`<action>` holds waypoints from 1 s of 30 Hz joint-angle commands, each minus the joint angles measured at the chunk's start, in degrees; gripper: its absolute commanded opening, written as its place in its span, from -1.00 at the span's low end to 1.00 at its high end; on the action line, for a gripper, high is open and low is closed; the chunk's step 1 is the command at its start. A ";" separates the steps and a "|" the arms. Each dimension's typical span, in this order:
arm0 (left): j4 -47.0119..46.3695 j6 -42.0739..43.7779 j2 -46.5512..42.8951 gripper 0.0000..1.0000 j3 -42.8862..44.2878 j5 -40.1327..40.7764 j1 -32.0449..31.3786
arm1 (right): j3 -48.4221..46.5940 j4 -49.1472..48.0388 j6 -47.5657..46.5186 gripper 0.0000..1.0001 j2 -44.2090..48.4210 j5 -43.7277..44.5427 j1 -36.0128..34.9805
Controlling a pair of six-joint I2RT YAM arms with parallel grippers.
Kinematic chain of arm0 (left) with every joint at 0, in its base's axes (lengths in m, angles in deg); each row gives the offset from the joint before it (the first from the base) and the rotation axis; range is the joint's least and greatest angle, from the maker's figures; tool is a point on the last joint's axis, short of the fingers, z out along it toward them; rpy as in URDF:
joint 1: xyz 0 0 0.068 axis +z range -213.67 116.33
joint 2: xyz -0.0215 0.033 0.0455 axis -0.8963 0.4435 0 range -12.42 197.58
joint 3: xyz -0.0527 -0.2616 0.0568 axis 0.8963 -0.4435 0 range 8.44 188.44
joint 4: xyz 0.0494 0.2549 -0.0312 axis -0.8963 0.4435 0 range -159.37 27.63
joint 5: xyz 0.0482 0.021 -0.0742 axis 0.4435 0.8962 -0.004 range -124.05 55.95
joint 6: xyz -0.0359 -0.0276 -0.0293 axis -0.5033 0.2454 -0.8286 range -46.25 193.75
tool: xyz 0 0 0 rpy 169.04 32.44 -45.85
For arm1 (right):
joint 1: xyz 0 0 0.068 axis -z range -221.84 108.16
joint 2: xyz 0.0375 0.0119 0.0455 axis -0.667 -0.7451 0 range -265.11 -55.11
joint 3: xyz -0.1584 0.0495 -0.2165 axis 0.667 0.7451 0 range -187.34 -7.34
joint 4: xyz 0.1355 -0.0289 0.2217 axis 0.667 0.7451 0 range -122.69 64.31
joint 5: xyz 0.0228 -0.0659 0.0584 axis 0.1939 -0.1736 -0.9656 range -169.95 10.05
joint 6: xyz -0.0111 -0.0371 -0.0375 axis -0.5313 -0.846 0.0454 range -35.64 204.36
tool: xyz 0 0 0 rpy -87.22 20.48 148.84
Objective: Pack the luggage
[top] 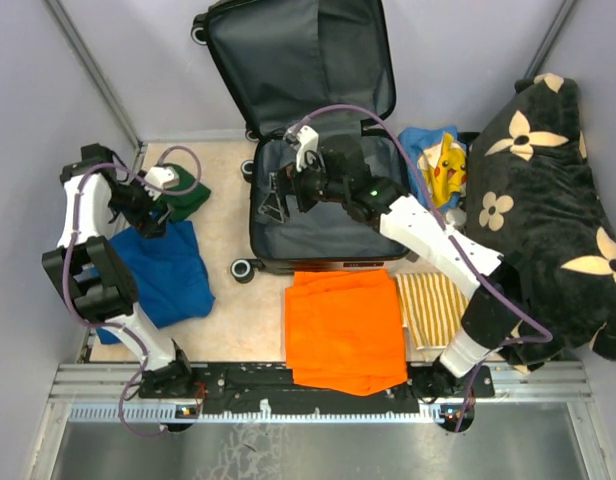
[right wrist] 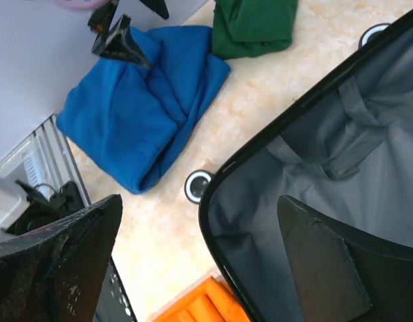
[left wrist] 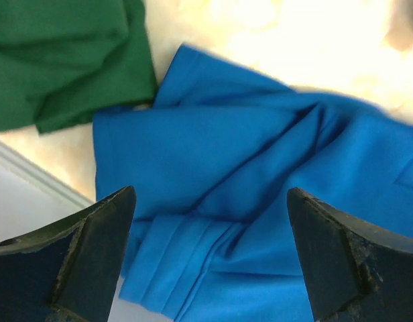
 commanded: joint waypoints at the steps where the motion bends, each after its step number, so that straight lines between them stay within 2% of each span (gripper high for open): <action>1: 2.07 7.82 3.55 1.00 1.62 1.94 6.09 | 2.62 -1.43 -2.00 0.98 4.81 -7.89 1.53; 4: 7.97 16.44 7.16 1.00 4.27 5.52 6.52 | 3.71 -1.13 -2.13 0.98 5.01 -8.99 1.76; 8: 10.60 25.21 8.82 1.00 3.40 5.38 6.70 | 4.49 -1.34 -2.01 0.98 4.79 -10.01 2.41; 13: 3.14 30.77 9.12 1.00 -0.13 8.04 7.14 | 4.85 -1.71 -0.91 0.98 4.15 -11.41 4.10; 19: -3.51 31.51 12.60 1.00 0.30 7.83 7.23 | 5.04 -2.77 1.81 0.98 2.58 -14.05 6.66; 23: -8.64 29.12 16.04 1.00 -0.80 9.75 7.23 | 4.54 -3.09 2.79 0.98 1.30 -15.33 7.93; 27: -6.47 25.92 20.94 1.00 2.82 8.06 7.25 | 4.77 -3.37 3.38 0.98 0.40 -16.26 8.88; 29: -2.93 22.52 23.28 1.00 7.58 3.85 7.31 | 5.08 -3.24 2.90 0.98 0.13 -16.24 8.93; 30: -0.28 20.16 24.67 1.00 12.77 1.02 7.28 | 5.25 -3.29 2.81 0.98 0.14 -16.21 8.97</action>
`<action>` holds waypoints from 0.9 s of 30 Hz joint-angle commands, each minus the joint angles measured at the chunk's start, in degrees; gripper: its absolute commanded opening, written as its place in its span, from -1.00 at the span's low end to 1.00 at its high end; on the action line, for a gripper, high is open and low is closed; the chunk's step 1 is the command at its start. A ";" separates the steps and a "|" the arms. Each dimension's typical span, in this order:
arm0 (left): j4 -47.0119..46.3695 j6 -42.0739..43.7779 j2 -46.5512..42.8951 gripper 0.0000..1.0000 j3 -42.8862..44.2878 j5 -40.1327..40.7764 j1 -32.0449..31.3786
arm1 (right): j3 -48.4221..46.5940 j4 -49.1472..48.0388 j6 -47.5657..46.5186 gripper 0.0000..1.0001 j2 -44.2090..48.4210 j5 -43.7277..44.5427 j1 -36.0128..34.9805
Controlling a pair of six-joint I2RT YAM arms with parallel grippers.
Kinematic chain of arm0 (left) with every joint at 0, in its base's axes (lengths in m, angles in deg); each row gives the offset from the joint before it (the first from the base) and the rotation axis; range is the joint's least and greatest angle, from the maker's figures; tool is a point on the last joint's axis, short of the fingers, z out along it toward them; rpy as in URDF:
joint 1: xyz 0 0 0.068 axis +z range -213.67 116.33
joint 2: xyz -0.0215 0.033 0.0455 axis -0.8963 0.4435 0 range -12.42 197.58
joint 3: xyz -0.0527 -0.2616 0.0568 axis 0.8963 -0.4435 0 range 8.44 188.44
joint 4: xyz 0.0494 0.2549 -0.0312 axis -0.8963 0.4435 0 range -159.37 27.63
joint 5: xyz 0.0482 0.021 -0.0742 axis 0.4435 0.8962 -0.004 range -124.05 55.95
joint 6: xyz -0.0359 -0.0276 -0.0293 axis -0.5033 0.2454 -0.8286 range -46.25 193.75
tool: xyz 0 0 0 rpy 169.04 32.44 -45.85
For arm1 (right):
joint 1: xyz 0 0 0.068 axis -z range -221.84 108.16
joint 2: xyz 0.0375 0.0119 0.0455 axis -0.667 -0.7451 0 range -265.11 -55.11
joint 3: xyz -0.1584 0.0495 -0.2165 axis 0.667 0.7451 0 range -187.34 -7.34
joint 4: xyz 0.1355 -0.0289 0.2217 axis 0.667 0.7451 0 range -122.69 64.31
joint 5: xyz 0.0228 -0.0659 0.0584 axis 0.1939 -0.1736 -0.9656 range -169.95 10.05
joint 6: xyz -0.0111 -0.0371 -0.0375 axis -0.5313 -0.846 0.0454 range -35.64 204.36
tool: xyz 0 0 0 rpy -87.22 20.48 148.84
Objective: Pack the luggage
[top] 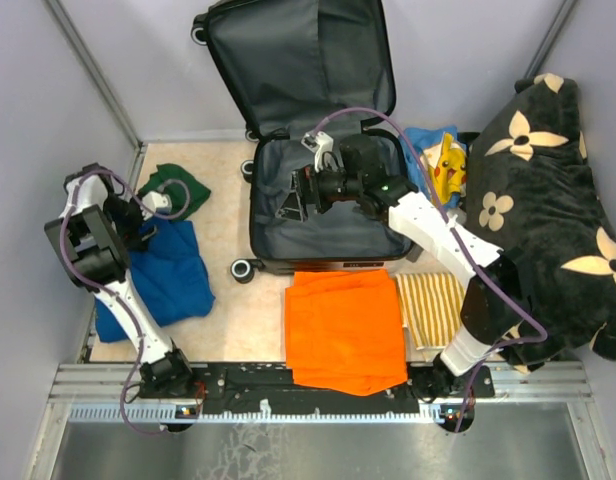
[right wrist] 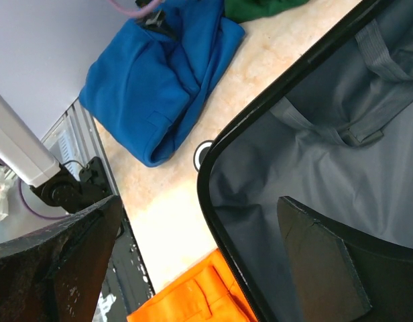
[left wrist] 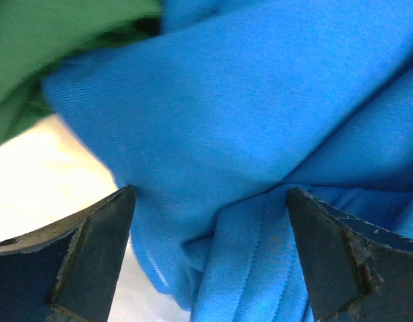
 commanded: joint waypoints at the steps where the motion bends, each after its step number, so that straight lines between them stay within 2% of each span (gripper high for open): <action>1: 5.19 -8.79 6.44 0.98 13.99 -10.16 0.18 | -0.13 -2.90 0.26 0.98 -0.28 -1.61 0.55; 4: 17.89 -14.99 11.50 0.92 28.35 -18.07 0.14 | 0.06 -3.07 0.57 0.98 -0.27 -2.05 0.55; 5: 19.16 -17.19 12.10 0.95 30.91 -19.76 0.14 | 0.04 -3.10 0.66 0.98 -0.23 -2.30 0.55; 7: 18.82 -19.19 9.95 1.00 30.43 -20.72 0.29 | 0.04 -3.19 0.85 0.98 -0.10 -2.62 0.55; 12: 9.92 -34.03 -0.13 1.00 19.18 -15.77 1.11 | 0.86 -3.16 0.96 0.98 0.88 -2.59 0.55; 15: 3.08 -42.47 -8.05 1.00 8.27 -13.39 3.03 | 1.76 -3.49 0.78 0.98 1.79 -2.43 0.55; 18: -0.30 -43.25 -15.33 1.00 -1.62 -12.24 4.24 | 2.41 -4.01 1.16 0.98 2.02 -2.96 0.55; 23: 5.85 -30.83 -21.19 0.91 -12.79 -16.81 2.47 | 3.52 -5.57 2.50 0.98 2.44 -3.66 0.55; 25: 3.77 -33.85 -21.41 0.88 -14.30 -14.26 0.46 | 3.56 -5.60 2.58 0.98 2.46 -3.54 0.55; 27: 0.07 -42.64 -22.02 0.85 -14.16 -11.95 -1.73 | 3.71 -5.61 2.53 0.98 2.55 -3.29 0.54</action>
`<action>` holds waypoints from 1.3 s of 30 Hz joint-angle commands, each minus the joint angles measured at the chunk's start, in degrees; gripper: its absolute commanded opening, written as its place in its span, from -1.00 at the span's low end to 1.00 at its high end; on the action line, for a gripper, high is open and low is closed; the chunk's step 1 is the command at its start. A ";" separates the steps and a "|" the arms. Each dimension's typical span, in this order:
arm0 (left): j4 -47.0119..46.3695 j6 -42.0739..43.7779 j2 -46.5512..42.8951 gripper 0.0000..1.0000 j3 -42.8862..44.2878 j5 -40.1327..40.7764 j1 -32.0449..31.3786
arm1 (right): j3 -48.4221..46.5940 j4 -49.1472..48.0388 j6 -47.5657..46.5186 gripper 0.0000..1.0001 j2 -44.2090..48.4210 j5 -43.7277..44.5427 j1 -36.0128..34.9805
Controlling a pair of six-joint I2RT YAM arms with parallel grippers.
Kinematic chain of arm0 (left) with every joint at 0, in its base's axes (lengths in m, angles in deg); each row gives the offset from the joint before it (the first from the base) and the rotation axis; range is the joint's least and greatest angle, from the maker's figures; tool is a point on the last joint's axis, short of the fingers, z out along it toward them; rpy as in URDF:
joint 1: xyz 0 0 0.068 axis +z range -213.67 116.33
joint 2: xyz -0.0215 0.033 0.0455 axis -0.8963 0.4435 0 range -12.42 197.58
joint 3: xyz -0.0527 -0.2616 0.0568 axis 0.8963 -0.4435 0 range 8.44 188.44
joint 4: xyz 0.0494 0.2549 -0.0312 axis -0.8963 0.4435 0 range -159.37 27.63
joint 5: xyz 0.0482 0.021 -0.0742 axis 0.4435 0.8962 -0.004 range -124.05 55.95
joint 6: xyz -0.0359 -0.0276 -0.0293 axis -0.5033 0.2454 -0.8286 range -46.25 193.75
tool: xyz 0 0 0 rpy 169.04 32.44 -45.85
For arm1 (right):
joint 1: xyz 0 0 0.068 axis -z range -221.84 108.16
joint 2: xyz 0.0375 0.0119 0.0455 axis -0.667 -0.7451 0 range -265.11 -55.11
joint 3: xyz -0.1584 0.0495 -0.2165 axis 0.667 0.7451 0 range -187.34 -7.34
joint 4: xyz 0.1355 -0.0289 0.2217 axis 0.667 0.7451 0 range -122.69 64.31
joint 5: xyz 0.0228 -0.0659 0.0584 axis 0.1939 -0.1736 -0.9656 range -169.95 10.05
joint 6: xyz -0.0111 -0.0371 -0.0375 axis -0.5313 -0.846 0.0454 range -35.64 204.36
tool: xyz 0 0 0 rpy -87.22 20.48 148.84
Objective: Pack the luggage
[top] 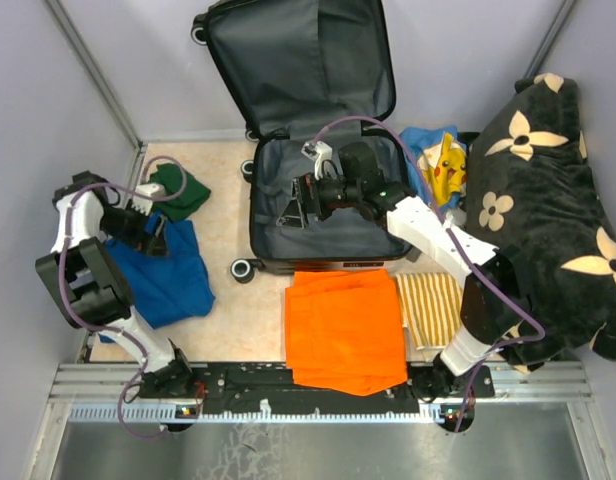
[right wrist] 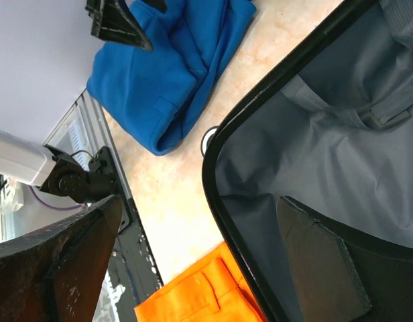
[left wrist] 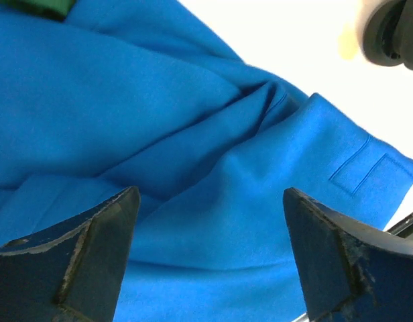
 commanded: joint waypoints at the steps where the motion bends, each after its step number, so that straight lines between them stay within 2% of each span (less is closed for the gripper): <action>1: -5.86 -11.05 -2.18 0.93 -1.37 0.79 -4.44 | -0.31 -3.01 0.58 0.98 2.84 -0.69 0.34; 3: -10.14 -19.47 -5.95 1.00 -3.39 0.83 -7.25 | -0.38 -2.77 0.35 0.98 2.88 -0.18 0.35; 5: -16.83 -30.16 -10.04 1.00 -7.85 8.69 -12.63 | -0.53 -2.53 0.17 0.98 2.82 0.10 0.35; 7: -18.56 -36.55 -12.83 1.00 -10.71 15.87 -17.50 | -0.90 -2.14 0.13 0.98 2.66 0.52 0.35; 9: -20.05 -43.52 -13.79 1.00 -12.18 20.87 -18.89 | -1.04 -1.96 0.07 0.98 2.64 0.82 0.37; 12: -17.62 -51.56 -11.82 1.00 -8.44 31.10 -18.87 | -0.68 -1.79 0.13 0.98 2.78 1.24 0.35; 16: -5.47 -61.47 -5.67 1.00 -1.62 39.97 -18.86 | -0.53 -1.69 -0.04 0.98 2.73 1.98 0.35; 20: -7.28 -62.79 -6.92 1.00 -6.42 38.60 -18.94 | -0.45 -2.07 0.20 0.98 2.36 2.27 0.34; 23: -7.12 -67.74 -5.50 1.00 -6.82 36.49 -19.17 | -0.45 -2.04 0.37 0.98 2.07 2.19 0.34; 28: -17.02 -73.28 -7.67 1.00 -11.83 34.79 -20.66 | -0.23 -1.88 0.06 0.98 2.12 2.62 0.35; 34: -25.84 -78.03 -3.40 1.00 -16.34 37.76 -23.84 | -0.27 -1.21 -0.86 0.98 2.07 3.23 0.35; 39: -31.70 -78.40 -0.15 1.00 -18.16 42.21 -25.74 | -0.18 -1.03 -1.19 0.98 1.69 3.10 0.33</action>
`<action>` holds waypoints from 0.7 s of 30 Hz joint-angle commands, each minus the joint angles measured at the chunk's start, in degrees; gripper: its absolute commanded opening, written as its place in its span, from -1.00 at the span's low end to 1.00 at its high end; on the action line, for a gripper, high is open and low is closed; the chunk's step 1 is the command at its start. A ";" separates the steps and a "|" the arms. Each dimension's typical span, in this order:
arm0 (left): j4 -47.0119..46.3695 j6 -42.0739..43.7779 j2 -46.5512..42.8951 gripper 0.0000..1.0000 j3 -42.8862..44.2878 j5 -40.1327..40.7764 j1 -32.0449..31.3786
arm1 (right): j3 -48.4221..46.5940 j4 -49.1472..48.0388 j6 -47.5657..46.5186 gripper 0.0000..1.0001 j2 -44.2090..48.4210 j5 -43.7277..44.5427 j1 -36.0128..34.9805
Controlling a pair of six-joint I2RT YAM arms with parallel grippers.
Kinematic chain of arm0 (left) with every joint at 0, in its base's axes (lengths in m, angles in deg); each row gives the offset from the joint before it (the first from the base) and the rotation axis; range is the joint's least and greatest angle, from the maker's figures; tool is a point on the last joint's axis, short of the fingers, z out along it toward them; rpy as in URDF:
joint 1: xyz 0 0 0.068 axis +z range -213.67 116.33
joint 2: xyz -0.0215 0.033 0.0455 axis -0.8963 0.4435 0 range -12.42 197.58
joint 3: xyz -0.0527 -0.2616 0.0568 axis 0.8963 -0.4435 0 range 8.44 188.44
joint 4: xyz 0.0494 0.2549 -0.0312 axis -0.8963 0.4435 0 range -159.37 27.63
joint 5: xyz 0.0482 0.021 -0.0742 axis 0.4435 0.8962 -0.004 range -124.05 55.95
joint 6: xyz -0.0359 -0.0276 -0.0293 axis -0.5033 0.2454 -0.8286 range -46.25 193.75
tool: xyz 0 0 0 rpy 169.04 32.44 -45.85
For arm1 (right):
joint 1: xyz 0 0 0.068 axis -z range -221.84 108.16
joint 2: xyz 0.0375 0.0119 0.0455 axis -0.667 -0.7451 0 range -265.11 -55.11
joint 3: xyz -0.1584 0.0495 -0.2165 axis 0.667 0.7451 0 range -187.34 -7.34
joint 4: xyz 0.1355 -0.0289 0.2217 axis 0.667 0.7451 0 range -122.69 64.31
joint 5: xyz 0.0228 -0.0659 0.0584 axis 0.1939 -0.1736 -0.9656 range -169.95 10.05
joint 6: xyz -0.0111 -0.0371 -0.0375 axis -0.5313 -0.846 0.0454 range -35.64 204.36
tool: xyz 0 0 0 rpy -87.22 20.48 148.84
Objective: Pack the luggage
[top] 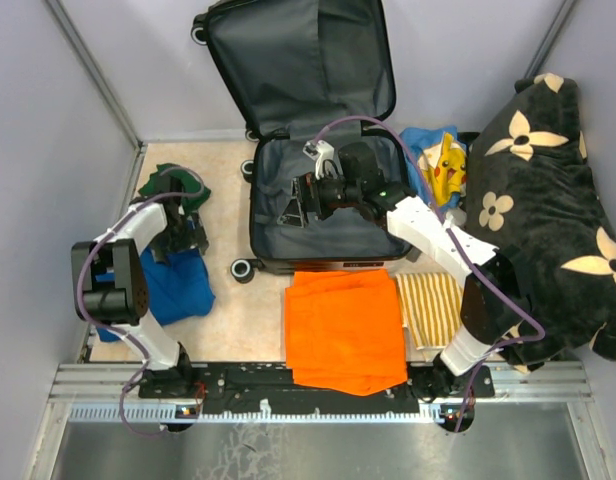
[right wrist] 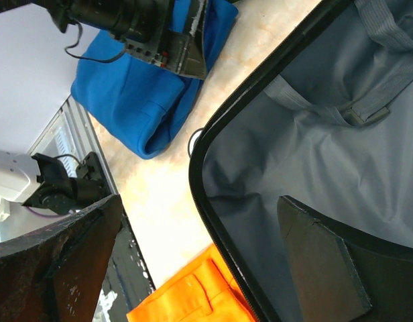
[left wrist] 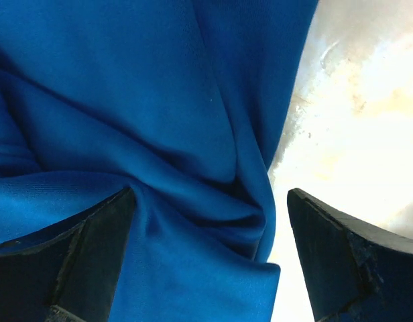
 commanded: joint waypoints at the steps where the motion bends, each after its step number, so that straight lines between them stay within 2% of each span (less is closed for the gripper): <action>1: -8.80 -2.56 2.92 1.00 -1.95 3.96 -1.72 | -0.13 -1.47 -0.91 0.98 1.60 0.09 0.35; 5: -10.82 -2.20 7.18 1.00 -4.39 5.75 -1.76 | -0.14 -1.50 -0.88 0.98 1.42 0.37 0.35; 6: -11.42 -2.14 8.00 0.97 -5.18 5.83 -1.79 | -0.22 -1.38 -0.94 0.98 1.36 0.53 0.35; 7: -12.03 -1.80 8.49 0.84 -5.79 5.64 -1.75 | -0.17 -1.32 -1.03 0.98 1.35 0.70 0.35; 10: -14.05 -0.49 9.01 0.07 -7.24 3.08 -1.74 | -0.11 -1.07 -1.31 0.98 1.32 1.26 0.35; 12: -14.41 0.69 9.54 -0.61 -7.29 -0.18 -1.67 | 0.02 -1.12 -1.41 0.98 1.32 1.52 0.35; 13: -14.37 1.34 9.48 -0.86 -7.10 -1.39 -1.57 | -0.02 -1.15 -1.52 0.98 1.32 1.60 0.35; 14: -14.09 1.56 9.32 -0.98 -6.78 -2.34 -1.36 | 0.01 -1.14 -1.48 0.98 1.32 1.65 0.35; 18: -12.65 3.04 5.89 -1.00 -5.09 -4.73 -0.76 | -0.11 -1.00 -1.56 0.98 1.60 1.74 0.35; 21: -12.34 6.07 0.18 -0.99 -5.12 -9.18 -0.22 | 0.04 -0.80 -1.93 0.98 2.16 1.87 0.31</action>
